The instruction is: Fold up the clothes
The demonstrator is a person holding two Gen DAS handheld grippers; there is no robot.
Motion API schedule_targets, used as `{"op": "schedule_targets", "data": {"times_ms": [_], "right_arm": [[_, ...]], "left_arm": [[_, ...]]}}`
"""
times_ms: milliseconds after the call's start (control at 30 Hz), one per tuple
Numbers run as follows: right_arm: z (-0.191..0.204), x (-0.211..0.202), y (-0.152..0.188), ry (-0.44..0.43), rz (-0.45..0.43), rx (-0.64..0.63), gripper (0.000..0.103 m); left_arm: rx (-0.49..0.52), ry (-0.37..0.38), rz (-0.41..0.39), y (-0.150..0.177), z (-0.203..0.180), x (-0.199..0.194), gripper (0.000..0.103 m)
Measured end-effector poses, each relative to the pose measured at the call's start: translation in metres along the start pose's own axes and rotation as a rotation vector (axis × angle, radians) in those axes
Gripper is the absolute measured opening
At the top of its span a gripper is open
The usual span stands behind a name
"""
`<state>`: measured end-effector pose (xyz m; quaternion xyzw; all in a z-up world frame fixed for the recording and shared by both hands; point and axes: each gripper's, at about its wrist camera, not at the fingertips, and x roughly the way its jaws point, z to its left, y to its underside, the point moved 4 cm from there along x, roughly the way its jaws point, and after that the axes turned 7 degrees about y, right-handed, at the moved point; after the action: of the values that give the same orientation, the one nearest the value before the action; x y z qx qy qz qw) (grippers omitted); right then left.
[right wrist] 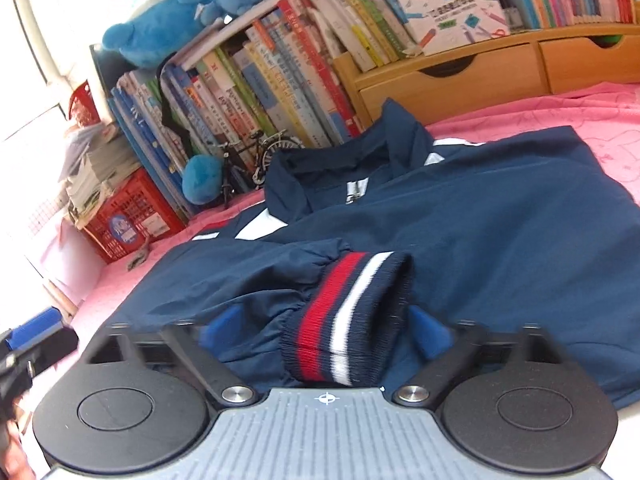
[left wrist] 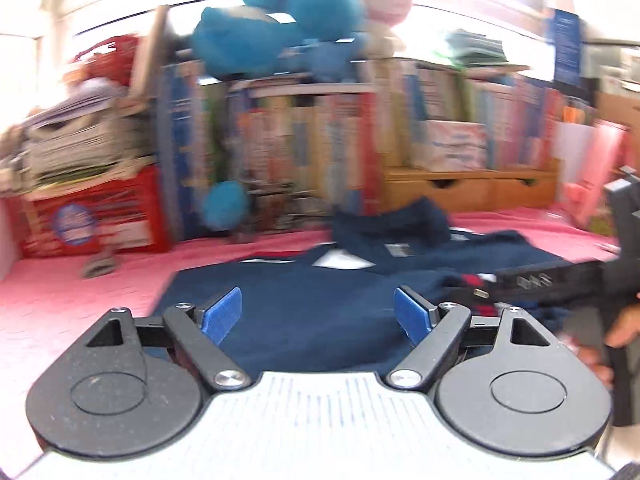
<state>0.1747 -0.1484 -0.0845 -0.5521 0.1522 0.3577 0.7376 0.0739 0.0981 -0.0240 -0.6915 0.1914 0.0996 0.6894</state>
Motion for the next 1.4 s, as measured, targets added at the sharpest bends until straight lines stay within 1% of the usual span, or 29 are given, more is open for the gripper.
{"op": "schedule_targets", "data": {"times_ms": [33,67,100,133,267,300,400,433,500,567,633,733,767,833,900,933,1000,1033,1067,1100,1133,1167,1200,1233,1267,1300,1333,1400], "right_arm": [[0.004,0.0,-0.001,0.011,0.002,-0.012,0.044],[0.006,-0.003,-0.003,0.016,-0.009,-0.027,0.035],[0.007,-0.007,-0.005,0.02,-0.024,-0.045,0.019],[0.007,-0.013,-0.009,0.049,-0.056,-0.063,0.016],[-0.004,-0.047,-0.033,0.251,-0.238,-0.158,0.016],[-0.008,-0.054,-0.038,0.285,-0.264,-0.173,0.016],[-0.028,-0.068,-0.051,0.316,-0.29,-0.161,0.016],[-0.033,-0.069,-0.054,0.344,-0.301,-0.173,0.016],[-0.039,-0.067,-0.056,0.416,-0.319,-0.239,0.016],[-0.043,-0.06,-0.056,0.456,-0.307,-0.288,0.018],[-0.045,-0.048,-0.05,0.499,-0.289,-0.349,0.02],[-0.05,-0.03,-0.04,0.568,-0.261,-0.437,0.022],[-0.053,-0.025,-0.037,0.582,-0.246,-0.443,0.022],[-0.062,-0.016,-0.031,0.597,-0.211,-0.434,0.023],[-0.069,-0.011,-0.026,0.61,-0.186,-0.428,0.024],[-0.071,-0.011,-0.025,0.62,-0.181,-0.438,0.027],[-0.073,-0.01,-0.022,0.639,-0.172,-0.458,0.037],[-0.074,-0.01,-0.021,0.648,-0.168,-0.468,0.041],[-0.075,-0.009,-0.02,0.657,-0.163,-0.478,0.052],[-0.075,-0.014,-0.021,0.654,-0.17,-0.478,0.065],[-0.074,-0.022,-0.024,0.643,-0.184,-0.472,0.072],[-0.073,-0.029,-0.026,0.633,-0.198,-0.466,0.082],[-0.07,-0.038,-0.031,0.612,-0.22,-0.446,0.087],[-0.065,-0.047,-0.036,0.585,-0.246,-0.42,0.088],[-0.06,-0.054,-0.039,0.557,-0.263,-0.396,0.093],[-0.052,-0.058,-0.043,0.514,-0.276,-0.37,0.1],[-0.044,-0.061,-0.046,0.467,-0.283,-0.354,0.102],[-0.025,-0.06,-0.046,0.357,-0.284,-0.348,0.103]], "left_arm": [[-0.028,-0.02,-0.004,-0.002,0.011,-0.001,0.085],[-0.056,-0.033,-0.012,-0.003,0.023,-0.004,0.089],[-0.08,-0.041,-0.02,-0.004,0.033,-0.007,0.091],[-0.095,-0.047,-0.025,-0.004,0.041,-0.01,0.092],[-0.101,-0.075,-0.028,-0.003,0.054,-0.009,0.093],[-0.099,-0.079,-0.026,-0.002,0.054,-0.007,0.093],[-0.079,-0.07,-0.009,0.001,0.049,0.0,0.093],[-0.066,-0.065,-0.005,0.002,0.046,0.003,0.093],[-0.033,-0.057,0.002,0.004,0.04,0.009,0.093],[0.015,-0.069,0.013,0.005,0.034,0.017,0.094],[0.079,-0.105,0.033,0.008,0.028,0.027,0.095],[0.173,-0.192,0.089,0.02,0.03,0.04,0.095],[0.188,-0.21,0.112,0.025,0.034,0.043,0.095],[0.176,-0.228,0.168,0.037,0.047,0.047,0.095],[0.14,-0.228,0.218,0.048,0.061,0.049,0.102],[0.111,-0.218,0.226,0.048,0.066,0.047,0.102],[0.049,-0.199,0.242,0.044,0.074,0.042,0.102],[0.029,-0.189,0.223,0.038,0.075,0.036,0.101],[0.017,-0.178,0.187,0.029,0.074,0.028,0.098],[0.005,-0.167,0.152,0.02,0.072,0.02,0.098],[-0.011,-0.14,0.117,0.009,0.069,0.015,0.099],[-0.029,-0.103,0.081,-0.003,0.065,0.011,0.101],[-0.039,-0.08,0.056,-0.013,0.06,0.012,0.101],[-0.034,-0.072,0.044,-0.021,0.053,0.018,0.101],[-0.019,-0.074,0.042,-0.026,0.045,0.027,0.101],[0.001,-0.082,0.057,-0.026,0.037,0.04,0.101],[0.021,-0.092,0.082,-0.024,0.03,0.056,0.101],[0.04,-0.113,0.146,-0.013,0.021,0.082,0.099]]}}
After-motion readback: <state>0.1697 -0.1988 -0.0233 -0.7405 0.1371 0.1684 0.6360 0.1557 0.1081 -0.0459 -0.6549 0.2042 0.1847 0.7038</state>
